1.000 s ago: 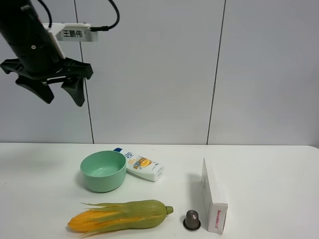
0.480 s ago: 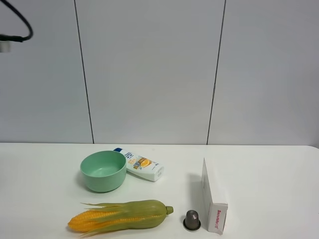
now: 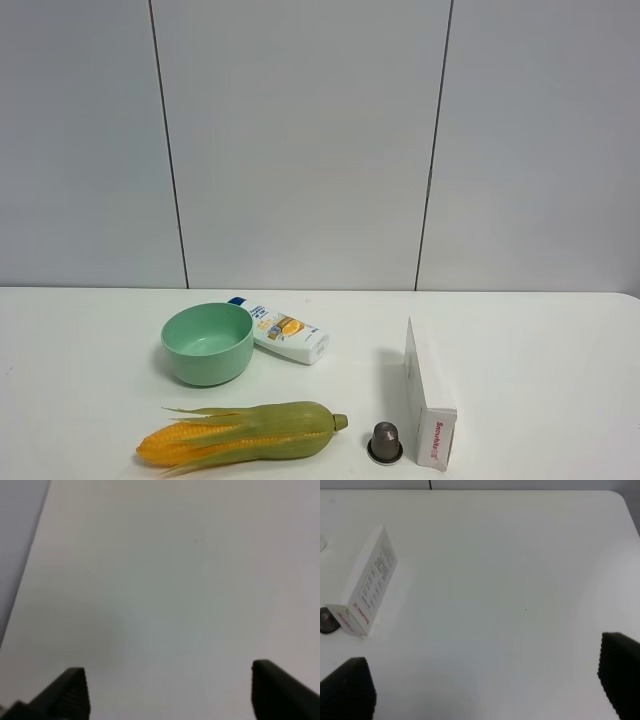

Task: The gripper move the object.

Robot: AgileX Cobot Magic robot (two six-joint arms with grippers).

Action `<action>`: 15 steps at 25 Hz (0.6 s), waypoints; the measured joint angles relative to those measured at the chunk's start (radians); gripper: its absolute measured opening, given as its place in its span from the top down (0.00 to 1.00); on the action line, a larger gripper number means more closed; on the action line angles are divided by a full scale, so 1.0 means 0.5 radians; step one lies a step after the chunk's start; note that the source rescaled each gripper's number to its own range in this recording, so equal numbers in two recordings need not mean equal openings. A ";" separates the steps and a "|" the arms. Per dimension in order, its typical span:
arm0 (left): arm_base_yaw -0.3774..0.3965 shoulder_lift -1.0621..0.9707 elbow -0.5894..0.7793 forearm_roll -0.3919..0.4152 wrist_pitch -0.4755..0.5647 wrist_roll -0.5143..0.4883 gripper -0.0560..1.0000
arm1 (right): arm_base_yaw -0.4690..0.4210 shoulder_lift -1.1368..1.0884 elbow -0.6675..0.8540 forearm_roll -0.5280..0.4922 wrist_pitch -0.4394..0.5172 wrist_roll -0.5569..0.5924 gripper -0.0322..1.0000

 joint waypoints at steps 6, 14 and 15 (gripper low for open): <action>0.000 -0.535 0.021 -0.009 0.284 -0.003 0.40 | 0.000 0.000 0.000 0.000 0.000 0.000 0.00; 0.000 -0.846 0.192 -0.149 0.314 -0.003 0.40 | 0.000 0.000 0.000 0.000 0.000 0.000 0.00; 0.000 -0.849 0.193 -0.154 0.311 -0.003 0.40 | 0.000 0.000 0.000 0.000 0.000 0.000 0.00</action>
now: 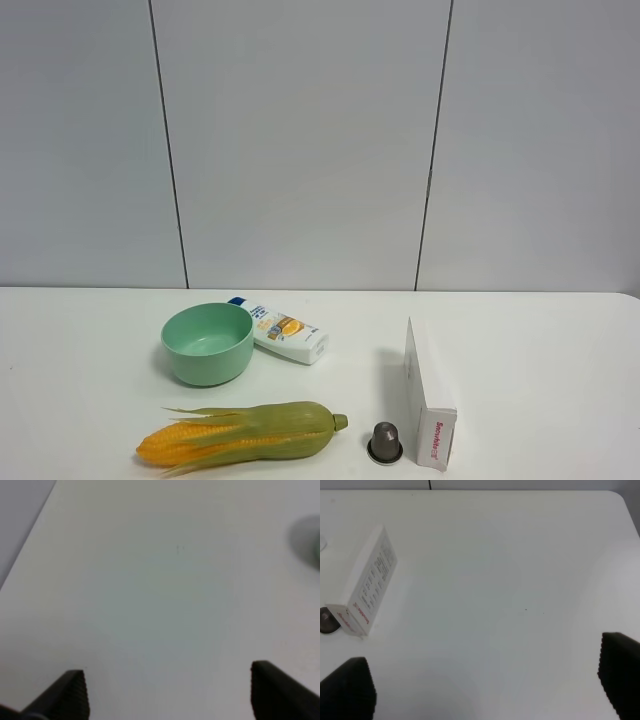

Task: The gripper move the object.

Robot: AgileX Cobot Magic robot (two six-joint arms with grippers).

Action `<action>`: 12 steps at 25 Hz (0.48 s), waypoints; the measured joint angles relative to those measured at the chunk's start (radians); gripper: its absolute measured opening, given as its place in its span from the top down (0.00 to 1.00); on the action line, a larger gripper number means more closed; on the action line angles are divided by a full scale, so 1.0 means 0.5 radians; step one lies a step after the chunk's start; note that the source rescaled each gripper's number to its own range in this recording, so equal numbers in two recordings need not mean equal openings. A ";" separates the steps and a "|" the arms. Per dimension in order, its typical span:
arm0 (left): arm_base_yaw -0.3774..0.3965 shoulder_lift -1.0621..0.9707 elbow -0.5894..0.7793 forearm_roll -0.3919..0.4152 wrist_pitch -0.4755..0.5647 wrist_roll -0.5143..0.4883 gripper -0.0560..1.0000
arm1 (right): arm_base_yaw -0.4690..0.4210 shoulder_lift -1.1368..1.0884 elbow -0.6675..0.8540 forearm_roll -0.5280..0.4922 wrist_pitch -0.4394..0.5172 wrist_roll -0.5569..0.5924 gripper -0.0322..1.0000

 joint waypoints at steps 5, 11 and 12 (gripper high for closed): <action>0.000 0.000 0.011 -0.002 0.000 0.011 0.40 | 0.000 0.000 0.000 0.000 0.000 0.000 0.00; 0.000 -0.008 0.038 -0.044 0.022 0.025 0.40 | 0.000 0.000 0.000 0.000 0.000 0.000 0.00; 0.000 -0.015 0.039 -0.055 0.028 0.027 0.40 | 0.000 0.000 0.000 0.000 0.000 0.000 0.00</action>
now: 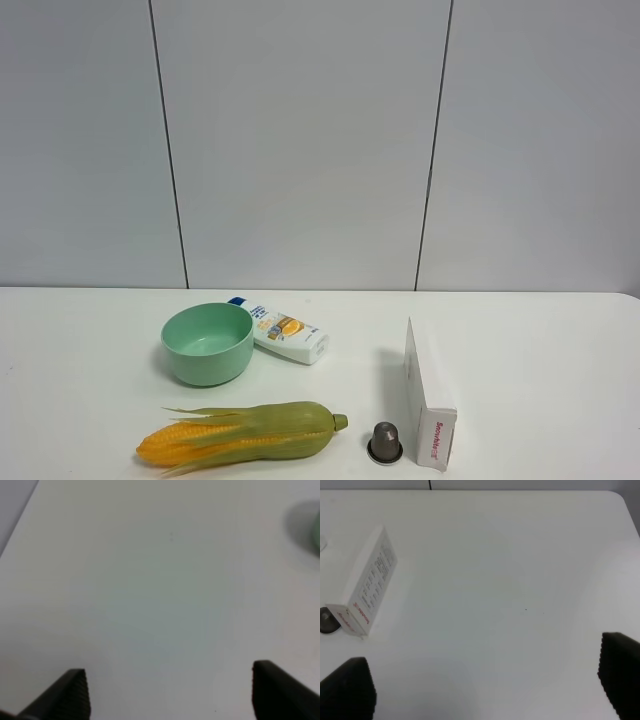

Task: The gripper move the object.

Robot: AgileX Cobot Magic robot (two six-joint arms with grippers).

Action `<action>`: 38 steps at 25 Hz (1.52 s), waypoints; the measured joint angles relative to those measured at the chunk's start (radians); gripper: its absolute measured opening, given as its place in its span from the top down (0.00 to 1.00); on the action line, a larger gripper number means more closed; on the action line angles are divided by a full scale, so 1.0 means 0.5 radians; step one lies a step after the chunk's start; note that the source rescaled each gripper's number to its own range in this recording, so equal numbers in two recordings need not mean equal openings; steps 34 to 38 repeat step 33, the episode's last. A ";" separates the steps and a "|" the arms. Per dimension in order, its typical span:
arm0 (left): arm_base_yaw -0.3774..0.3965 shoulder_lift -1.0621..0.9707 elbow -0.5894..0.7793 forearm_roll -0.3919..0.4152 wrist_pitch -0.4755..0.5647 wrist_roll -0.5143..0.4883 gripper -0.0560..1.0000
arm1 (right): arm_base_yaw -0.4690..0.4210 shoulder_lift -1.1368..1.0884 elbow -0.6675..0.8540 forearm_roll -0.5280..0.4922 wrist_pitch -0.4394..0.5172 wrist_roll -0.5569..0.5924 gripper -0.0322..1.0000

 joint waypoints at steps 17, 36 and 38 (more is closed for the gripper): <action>0.000 -0.049 0.000 -0.013 0.007 0.206 0.40 | 0.000 0.000 0.000 0.000 0.000 0.000 0.00; 0.000 -0.049 0.000 -0.013 0.007 0.208 0.40 | 0.000 0.000 0.000 0.000 0.000 0.000 0.00; 0.000 -0.049 0.000 -0.013 0.007 0.208 0.40 | 0.000 0.000 0.000 0.000 0.000 0.000 0.00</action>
